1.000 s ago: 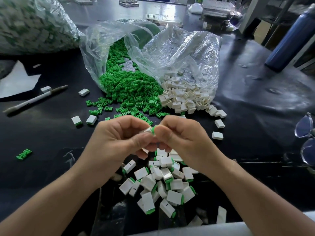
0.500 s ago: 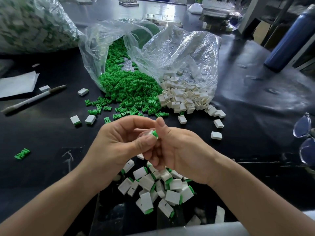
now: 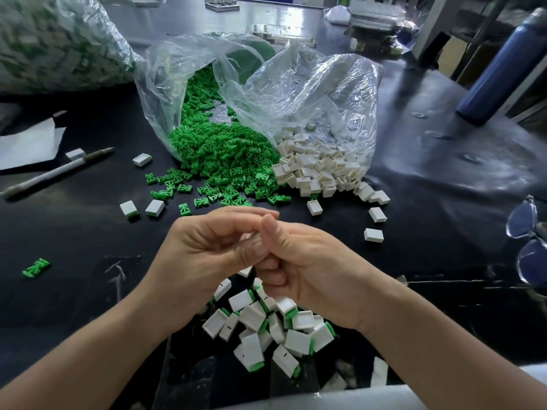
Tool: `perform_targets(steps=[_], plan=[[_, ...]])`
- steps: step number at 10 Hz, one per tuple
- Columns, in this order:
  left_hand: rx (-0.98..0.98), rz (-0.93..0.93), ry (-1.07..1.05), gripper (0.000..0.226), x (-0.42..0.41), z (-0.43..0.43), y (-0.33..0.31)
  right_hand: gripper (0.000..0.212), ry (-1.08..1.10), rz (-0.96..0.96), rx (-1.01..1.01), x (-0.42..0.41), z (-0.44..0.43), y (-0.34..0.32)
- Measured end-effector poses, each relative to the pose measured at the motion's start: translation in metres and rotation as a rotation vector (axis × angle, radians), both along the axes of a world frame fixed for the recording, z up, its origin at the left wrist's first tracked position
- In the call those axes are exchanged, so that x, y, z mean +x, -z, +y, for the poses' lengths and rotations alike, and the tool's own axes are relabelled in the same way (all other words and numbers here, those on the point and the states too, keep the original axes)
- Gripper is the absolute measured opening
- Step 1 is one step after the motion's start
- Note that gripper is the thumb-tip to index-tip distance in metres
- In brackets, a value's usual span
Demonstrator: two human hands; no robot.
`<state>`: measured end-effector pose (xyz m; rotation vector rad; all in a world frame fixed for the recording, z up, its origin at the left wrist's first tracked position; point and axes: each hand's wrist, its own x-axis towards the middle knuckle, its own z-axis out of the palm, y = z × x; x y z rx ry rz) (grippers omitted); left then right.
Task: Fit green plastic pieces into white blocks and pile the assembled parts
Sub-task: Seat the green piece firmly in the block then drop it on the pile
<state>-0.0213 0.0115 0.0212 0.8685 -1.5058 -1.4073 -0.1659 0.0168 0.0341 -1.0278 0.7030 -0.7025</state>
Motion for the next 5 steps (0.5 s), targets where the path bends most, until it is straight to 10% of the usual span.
perform_targets(steps=[5], plan=[[0.086,0.103,0.001,0.03,0.0066,-0.0033,0.0026,0.024,-0.002,0.074,-0.025,-0.0081,-0.0032,-0.001]])
